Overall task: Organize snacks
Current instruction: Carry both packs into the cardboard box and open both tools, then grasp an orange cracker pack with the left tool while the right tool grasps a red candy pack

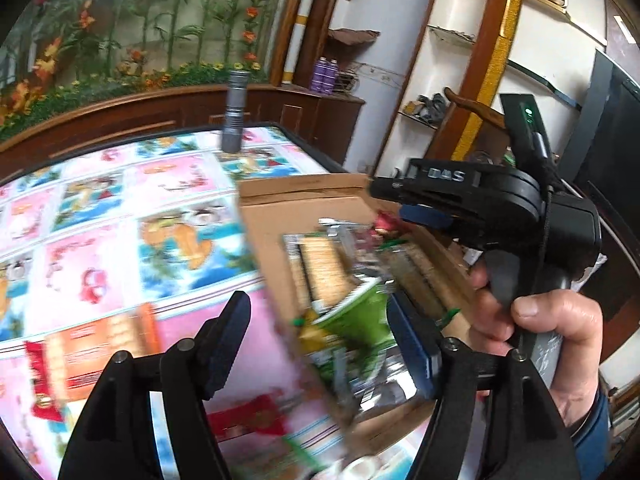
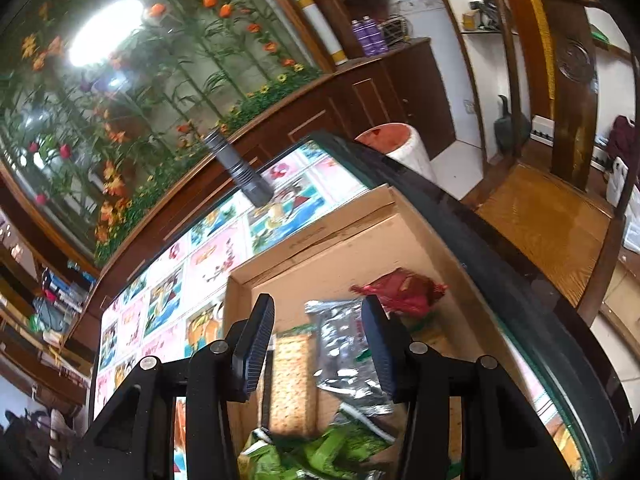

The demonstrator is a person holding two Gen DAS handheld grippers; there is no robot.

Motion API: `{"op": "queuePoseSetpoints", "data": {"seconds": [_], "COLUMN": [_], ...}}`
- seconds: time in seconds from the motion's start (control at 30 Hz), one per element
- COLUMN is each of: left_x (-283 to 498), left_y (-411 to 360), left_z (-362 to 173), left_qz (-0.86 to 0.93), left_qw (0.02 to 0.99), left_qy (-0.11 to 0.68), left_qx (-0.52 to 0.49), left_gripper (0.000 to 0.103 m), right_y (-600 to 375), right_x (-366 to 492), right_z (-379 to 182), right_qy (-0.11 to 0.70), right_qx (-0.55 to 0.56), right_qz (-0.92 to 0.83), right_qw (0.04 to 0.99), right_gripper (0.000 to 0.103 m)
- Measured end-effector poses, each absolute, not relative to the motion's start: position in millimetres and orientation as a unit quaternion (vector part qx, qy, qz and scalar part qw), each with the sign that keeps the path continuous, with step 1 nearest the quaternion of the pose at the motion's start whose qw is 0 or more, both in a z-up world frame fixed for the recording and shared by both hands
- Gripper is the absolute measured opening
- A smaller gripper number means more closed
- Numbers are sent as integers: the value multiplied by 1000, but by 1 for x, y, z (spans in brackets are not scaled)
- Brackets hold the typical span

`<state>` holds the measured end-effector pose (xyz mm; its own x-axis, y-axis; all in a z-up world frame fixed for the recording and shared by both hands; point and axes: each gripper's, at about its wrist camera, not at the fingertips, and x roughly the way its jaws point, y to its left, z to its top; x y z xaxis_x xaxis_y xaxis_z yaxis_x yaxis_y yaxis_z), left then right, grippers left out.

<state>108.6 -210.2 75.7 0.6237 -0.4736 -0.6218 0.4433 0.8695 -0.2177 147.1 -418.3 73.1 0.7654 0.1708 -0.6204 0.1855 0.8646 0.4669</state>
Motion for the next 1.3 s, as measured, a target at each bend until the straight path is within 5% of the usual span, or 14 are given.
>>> {"op": "queuePoseSetpoints", "data": {"seconds": [0.3,0.5,0.87,1.07,1.1,1.2,1.3], "left_x": [134,185,132,147,148,145,151], "left_y": [-115,-74,-111,-107,-106,-104,-90], "left_z": [66,28,10,7,7,12,14], "left_qz": [-153,-140,-211,-181,-167,-153,-110], "left_qw": [925,891,850,863,869,874,881], "left_qy": [349,426,455,460,456,449,453], "left_qx": [-9,-74,159,103,97,100,80], "left_gripper": [82,82,86,87,86,54,52], "right_y": [-385,-359,-354,-342,-340,-328,-306], "right_x": [144,145,146,143,142,142,139], "right_z": [73,69,68,70,71,70,66], "right_qy": [347,358,362,359,359,367,383], "right_qx": [228,197,193,179,177,167,142], "right_qz": [35,62,75,88,92,128,179], "right_qw": [909,910,909,912,912,906,895], "right_gripper": [49,49,49,49,49,49,49]}}
